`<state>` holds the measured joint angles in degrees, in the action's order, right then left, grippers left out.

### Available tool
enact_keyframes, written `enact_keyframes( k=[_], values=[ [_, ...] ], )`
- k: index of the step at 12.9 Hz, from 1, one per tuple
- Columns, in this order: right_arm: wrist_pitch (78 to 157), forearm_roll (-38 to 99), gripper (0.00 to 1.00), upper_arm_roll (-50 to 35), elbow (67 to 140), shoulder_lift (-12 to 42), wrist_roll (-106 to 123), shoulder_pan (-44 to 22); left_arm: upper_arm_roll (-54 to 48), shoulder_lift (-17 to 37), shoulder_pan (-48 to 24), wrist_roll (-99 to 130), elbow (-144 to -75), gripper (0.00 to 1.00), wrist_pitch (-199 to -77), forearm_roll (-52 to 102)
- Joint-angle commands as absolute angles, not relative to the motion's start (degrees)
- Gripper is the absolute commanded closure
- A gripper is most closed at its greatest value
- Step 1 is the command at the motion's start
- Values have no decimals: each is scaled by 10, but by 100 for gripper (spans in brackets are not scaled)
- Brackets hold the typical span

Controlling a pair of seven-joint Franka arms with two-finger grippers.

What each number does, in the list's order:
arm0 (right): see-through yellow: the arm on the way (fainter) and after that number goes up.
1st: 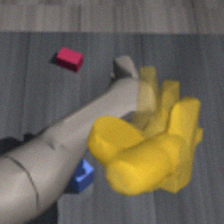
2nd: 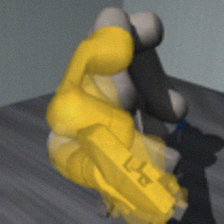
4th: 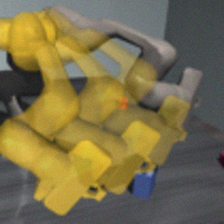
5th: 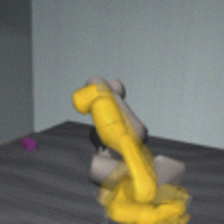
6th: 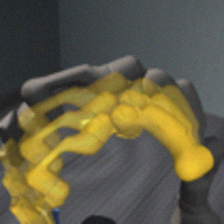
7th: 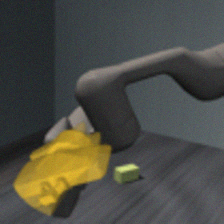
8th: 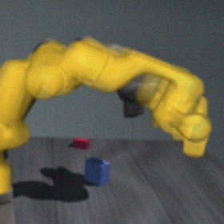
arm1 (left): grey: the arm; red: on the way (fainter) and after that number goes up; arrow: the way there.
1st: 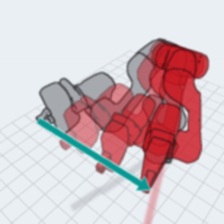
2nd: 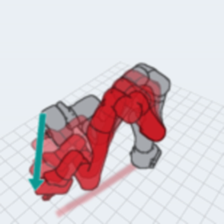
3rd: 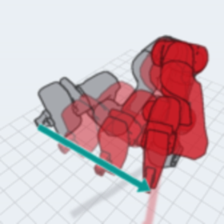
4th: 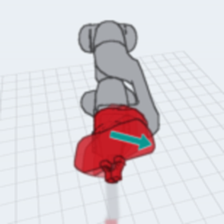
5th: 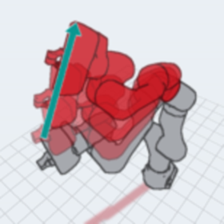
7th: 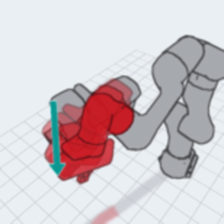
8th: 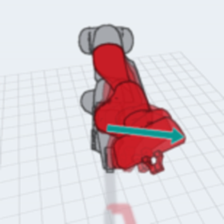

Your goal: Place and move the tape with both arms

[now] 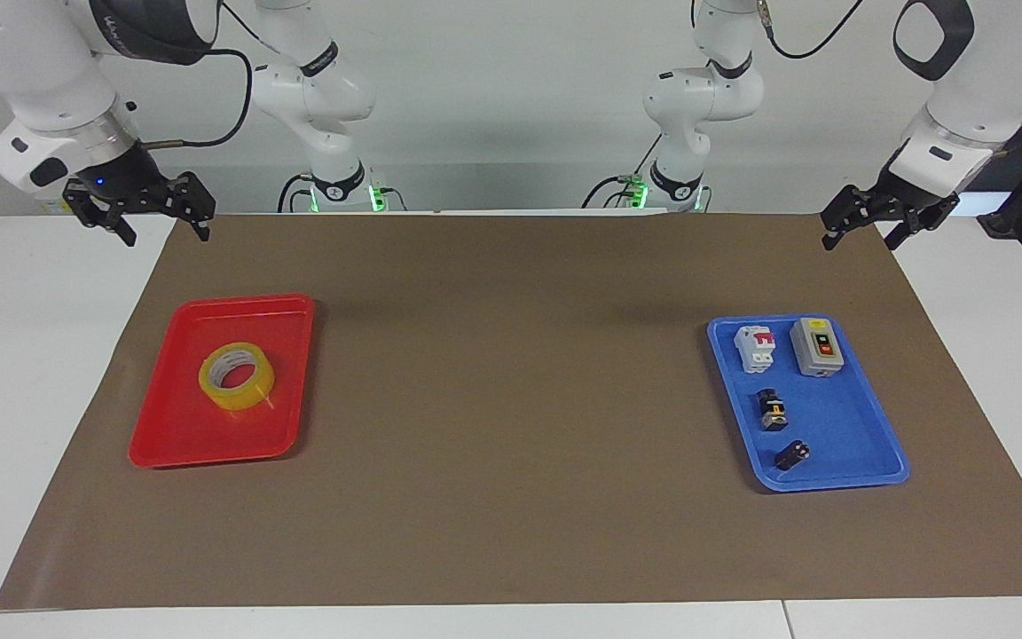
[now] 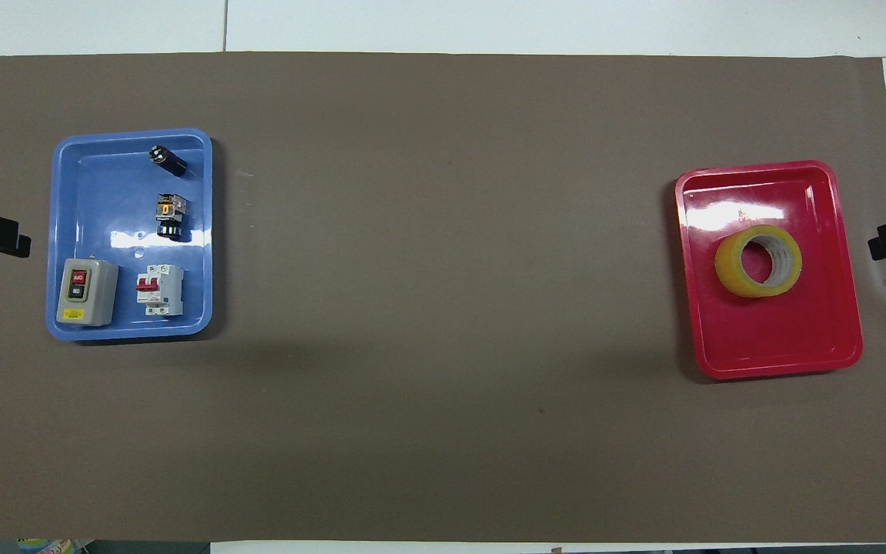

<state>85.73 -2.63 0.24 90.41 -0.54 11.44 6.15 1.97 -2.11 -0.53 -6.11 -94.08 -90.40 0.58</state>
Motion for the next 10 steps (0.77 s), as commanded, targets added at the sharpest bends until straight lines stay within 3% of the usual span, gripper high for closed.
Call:
enact_keyframes(
  k=[1, 10],
  values=[
    [846, -35, 0, -3, 891, 2, 99, 58, 18, -30, -5, -59, -944, 0, -896, -9],
    [857, -30, 0, -4, 895, 0, 99, 49, 18, -30, -5, -59, -944, 0, -896, -9]
  ],
)
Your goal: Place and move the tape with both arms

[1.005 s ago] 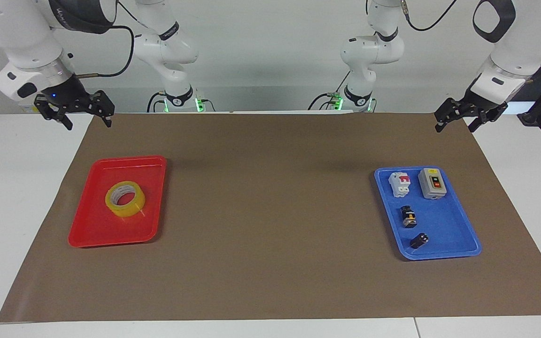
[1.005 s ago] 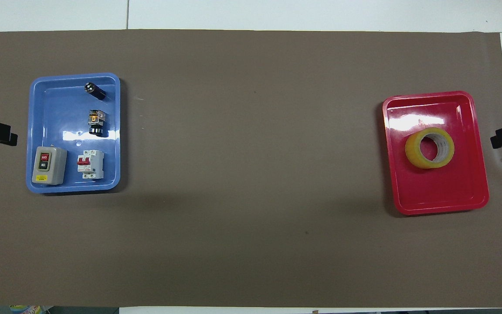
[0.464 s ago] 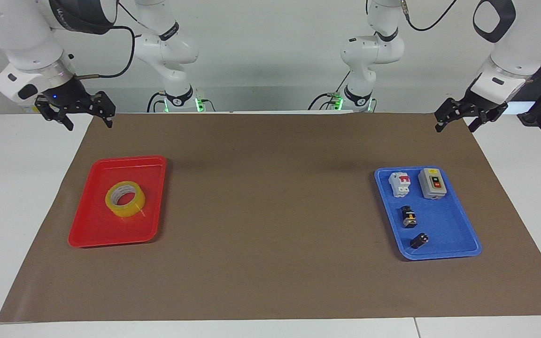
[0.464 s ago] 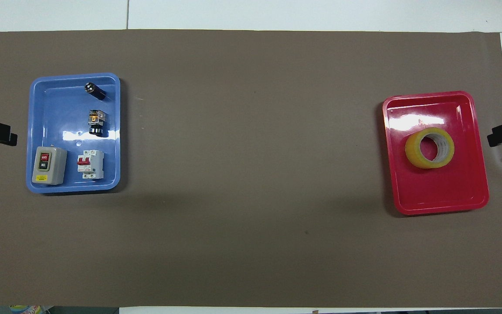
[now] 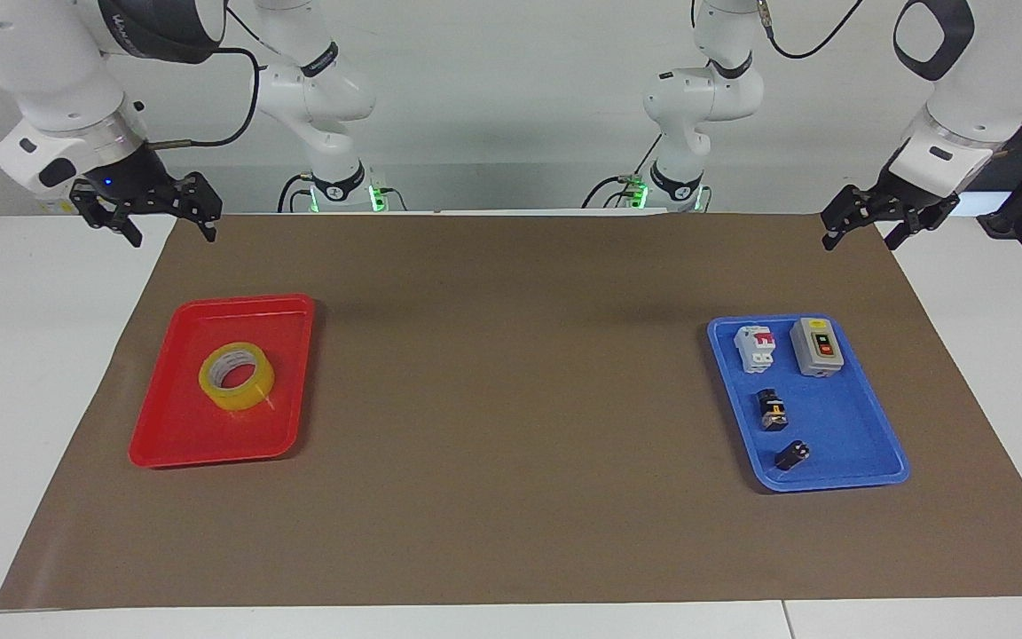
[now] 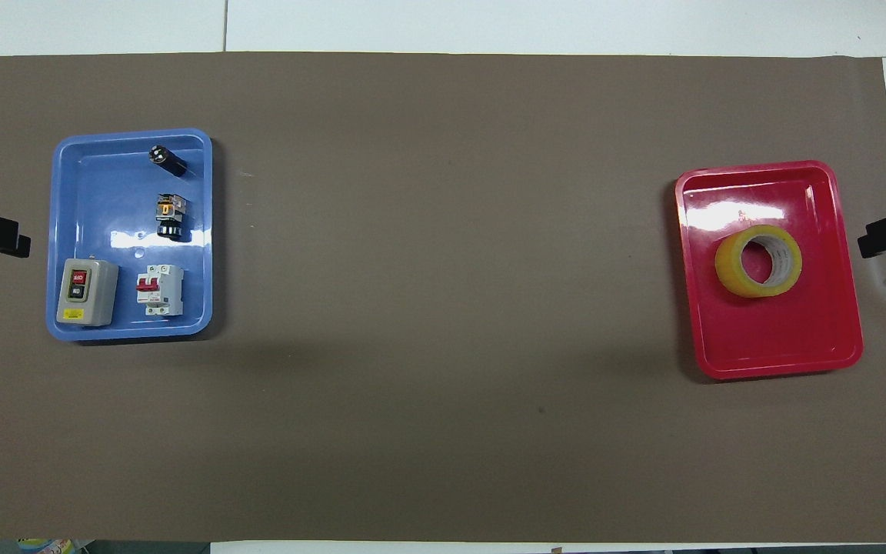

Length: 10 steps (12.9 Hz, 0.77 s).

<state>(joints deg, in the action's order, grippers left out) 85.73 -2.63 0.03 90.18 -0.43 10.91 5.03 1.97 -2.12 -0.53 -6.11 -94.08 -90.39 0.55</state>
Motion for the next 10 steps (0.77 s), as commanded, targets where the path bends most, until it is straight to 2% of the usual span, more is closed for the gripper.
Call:
enact_keyframes(
  k=[1, 10],
  values=[
    [857, -30, 0, -4, 895, 0, 99, 49, 19, -30, -5, -59, -944, 0, -896, -9],
    [867, -29, 0, -4, 889, 4, 98, 56, 19, -30, -5, -58, -944, 0, -896, -9]
  ],
)
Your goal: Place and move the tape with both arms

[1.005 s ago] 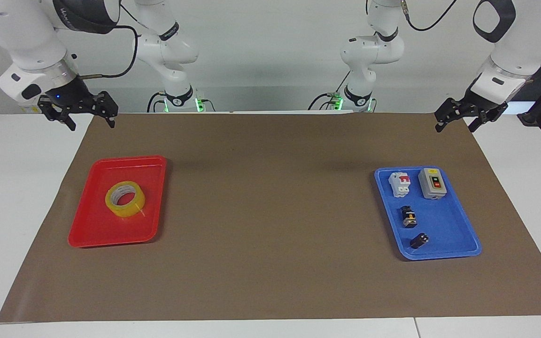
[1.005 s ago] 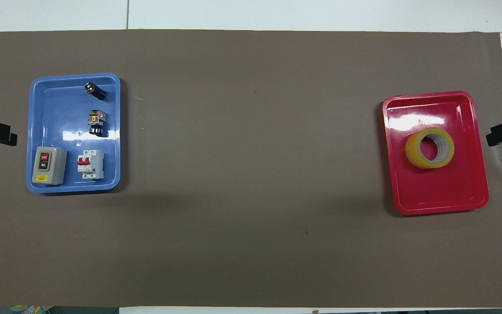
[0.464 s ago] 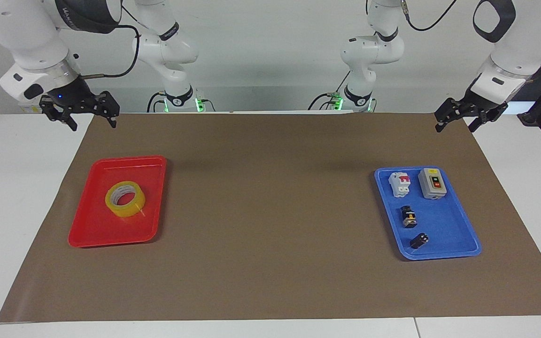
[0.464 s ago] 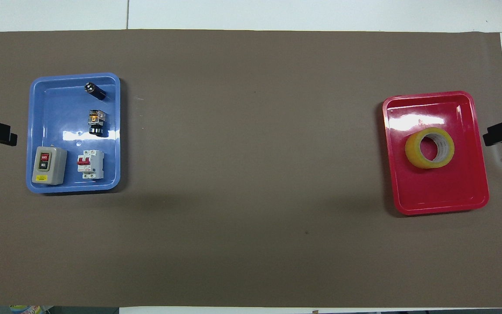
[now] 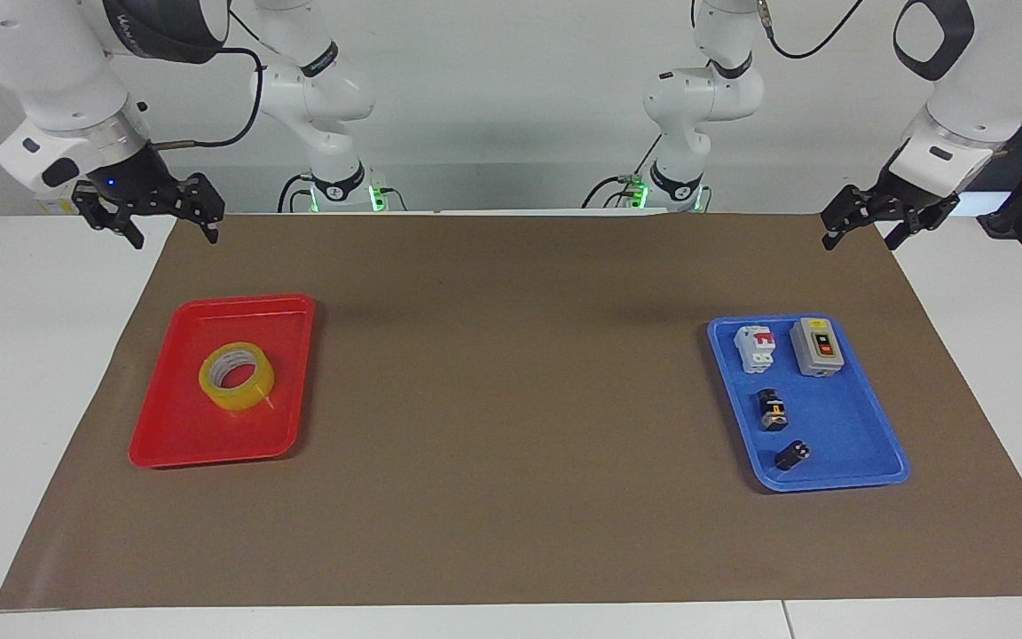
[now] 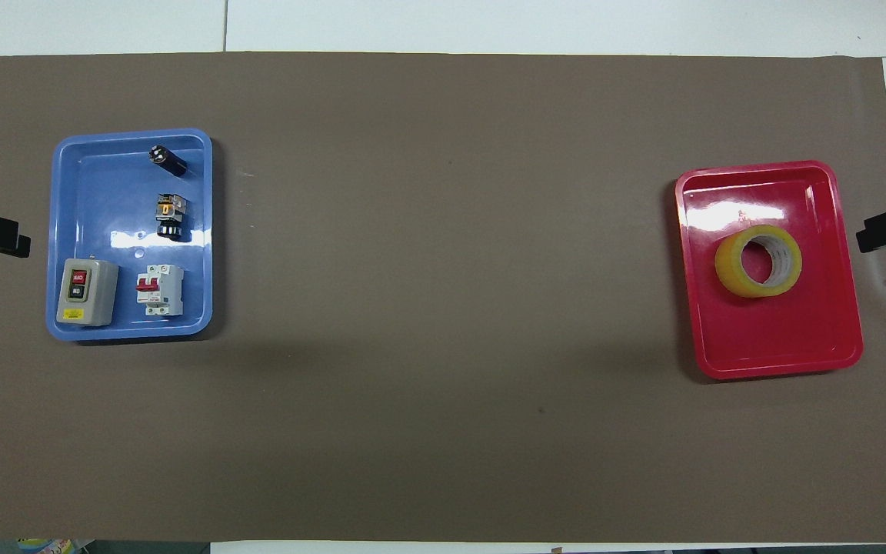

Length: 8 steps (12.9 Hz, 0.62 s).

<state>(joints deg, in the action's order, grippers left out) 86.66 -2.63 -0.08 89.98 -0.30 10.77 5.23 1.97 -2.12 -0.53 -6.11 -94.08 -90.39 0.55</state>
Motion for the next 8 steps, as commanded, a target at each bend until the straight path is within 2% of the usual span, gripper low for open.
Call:
enact_keyframes(
  k=[1, 8],
  values=[
    [870, -29, 0, -4, 889, 4, 98, 52, 19, -30, -5, -59, -944, 0, -896, -9],
    [867, -25, 0, -5, 892, 4, 83, 51, 19, -30, -5, -59, -944, 0, -896, -9]
  ],
)
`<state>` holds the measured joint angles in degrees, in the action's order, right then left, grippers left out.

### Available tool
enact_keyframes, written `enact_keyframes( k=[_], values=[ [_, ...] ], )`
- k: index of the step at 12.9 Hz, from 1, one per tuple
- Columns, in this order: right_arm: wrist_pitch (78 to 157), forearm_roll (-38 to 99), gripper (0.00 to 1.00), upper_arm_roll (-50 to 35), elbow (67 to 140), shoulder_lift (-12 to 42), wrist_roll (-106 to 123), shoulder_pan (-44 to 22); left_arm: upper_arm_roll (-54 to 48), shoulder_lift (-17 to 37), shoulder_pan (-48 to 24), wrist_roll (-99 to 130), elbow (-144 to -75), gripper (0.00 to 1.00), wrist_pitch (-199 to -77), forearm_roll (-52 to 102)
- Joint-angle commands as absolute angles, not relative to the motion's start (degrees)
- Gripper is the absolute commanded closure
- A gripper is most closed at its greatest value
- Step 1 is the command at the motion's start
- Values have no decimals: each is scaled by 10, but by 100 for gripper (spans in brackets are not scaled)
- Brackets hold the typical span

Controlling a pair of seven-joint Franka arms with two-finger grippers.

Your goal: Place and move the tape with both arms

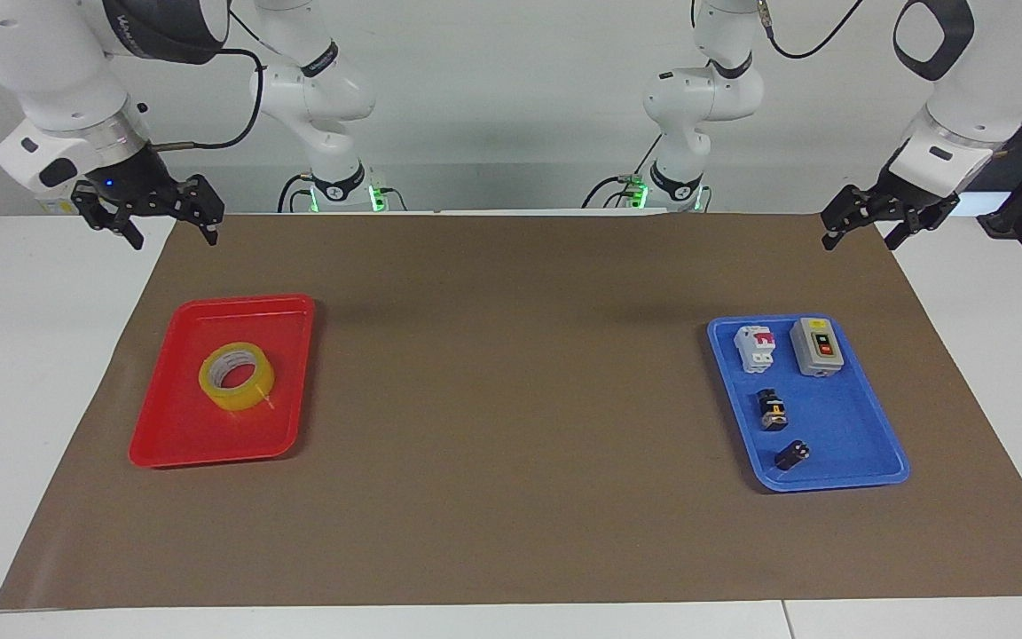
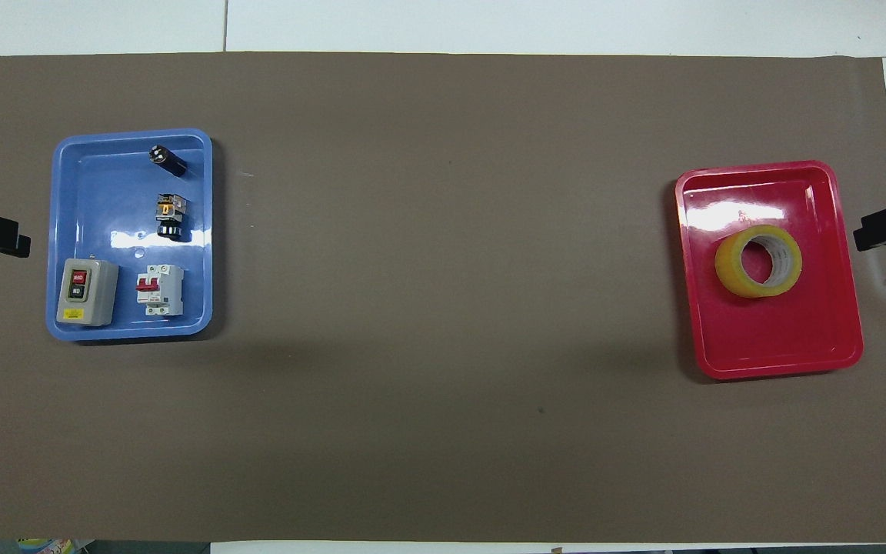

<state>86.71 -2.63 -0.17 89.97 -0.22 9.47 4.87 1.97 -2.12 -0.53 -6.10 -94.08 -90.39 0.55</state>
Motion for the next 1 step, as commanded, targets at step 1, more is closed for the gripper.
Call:
enact_keyframes(
  k=[1],
  values=[
    [867, -25, 0, -5, 892, 3, 83, 52, 19, -30, -4, -58, -944, 0, -896, -9]
  ],
)
